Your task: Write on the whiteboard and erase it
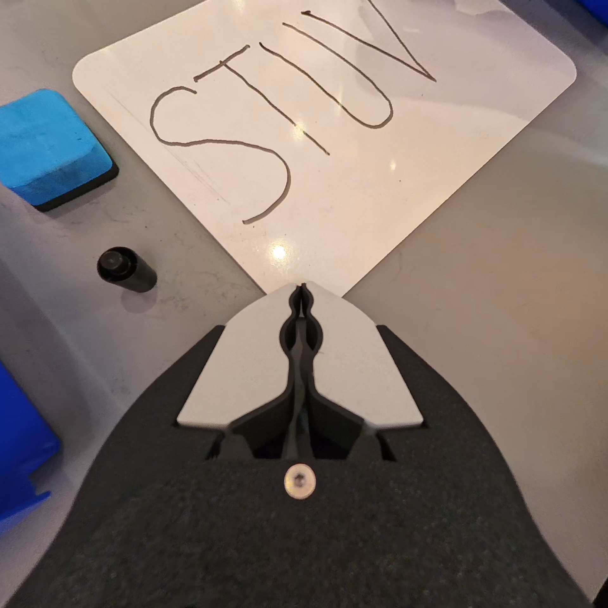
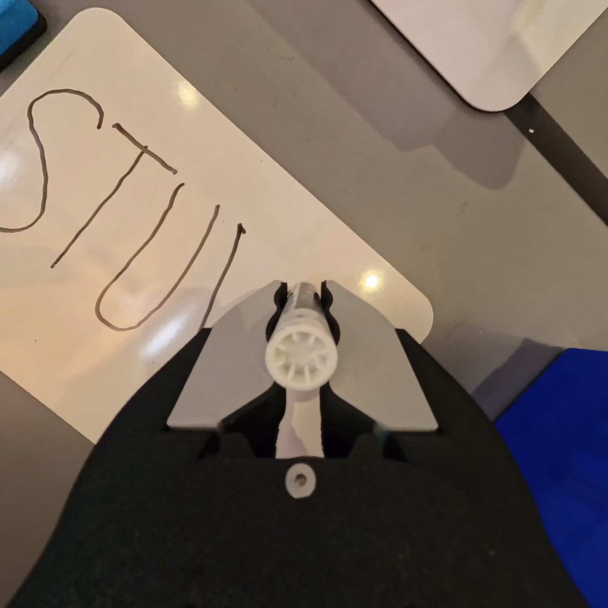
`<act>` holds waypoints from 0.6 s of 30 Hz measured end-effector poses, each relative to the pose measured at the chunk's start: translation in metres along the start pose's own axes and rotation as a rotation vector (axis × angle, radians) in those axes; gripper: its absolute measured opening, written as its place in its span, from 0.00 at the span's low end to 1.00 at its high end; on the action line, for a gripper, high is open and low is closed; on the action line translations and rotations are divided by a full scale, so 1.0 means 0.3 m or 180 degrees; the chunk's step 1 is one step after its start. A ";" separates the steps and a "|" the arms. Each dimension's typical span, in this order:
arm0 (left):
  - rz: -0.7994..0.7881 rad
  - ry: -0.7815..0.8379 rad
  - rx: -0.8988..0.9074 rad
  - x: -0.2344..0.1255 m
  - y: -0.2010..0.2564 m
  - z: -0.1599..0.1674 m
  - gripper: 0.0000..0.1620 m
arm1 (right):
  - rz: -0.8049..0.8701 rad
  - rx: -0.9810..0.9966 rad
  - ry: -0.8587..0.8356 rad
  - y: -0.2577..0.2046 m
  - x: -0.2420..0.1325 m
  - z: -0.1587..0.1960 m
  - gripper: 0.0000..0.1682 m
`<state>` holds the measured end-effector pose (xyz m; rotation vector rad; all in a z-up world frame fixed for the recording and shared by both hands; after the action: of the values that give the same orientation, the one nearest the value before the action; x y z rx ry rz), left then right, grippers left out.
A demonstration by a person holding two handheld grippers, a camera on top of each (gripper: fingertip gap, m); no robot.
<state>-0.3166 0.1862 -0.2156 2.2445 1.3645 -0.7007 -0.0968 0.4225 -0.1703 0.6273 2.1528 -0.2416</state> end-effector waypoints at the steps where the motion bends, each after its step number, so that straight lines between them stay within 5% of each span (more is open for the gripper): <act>1: -0.0001 0.0000 0.0001 0.000 0.000 0.000 0.00 | 0.0004 -0.0002 -0.0007 -0.002 -0.002 0.002 0.12; 18: -0.0041 0.0003 0.0037 0.001 0.003 0.000 0.00 | 0.0063 0.0096 -0.0020 -0.115 -0.119 0.144 0.12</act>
<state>-0.3155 0.1861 -0.2157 2.2473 1.3798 -0.7138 -0.0669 0.3640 -0.1703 0.6640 2.1394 -0.2653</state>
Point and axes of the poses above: each gripper's, where its closed fingertips meet, x out along the fingers, z out of its underside, y = z × x across the jaws, the point moved 9 cm from there along -x, back along the fingers, and after that the axes turned 6 degrees about y, right-handed, at the moved point
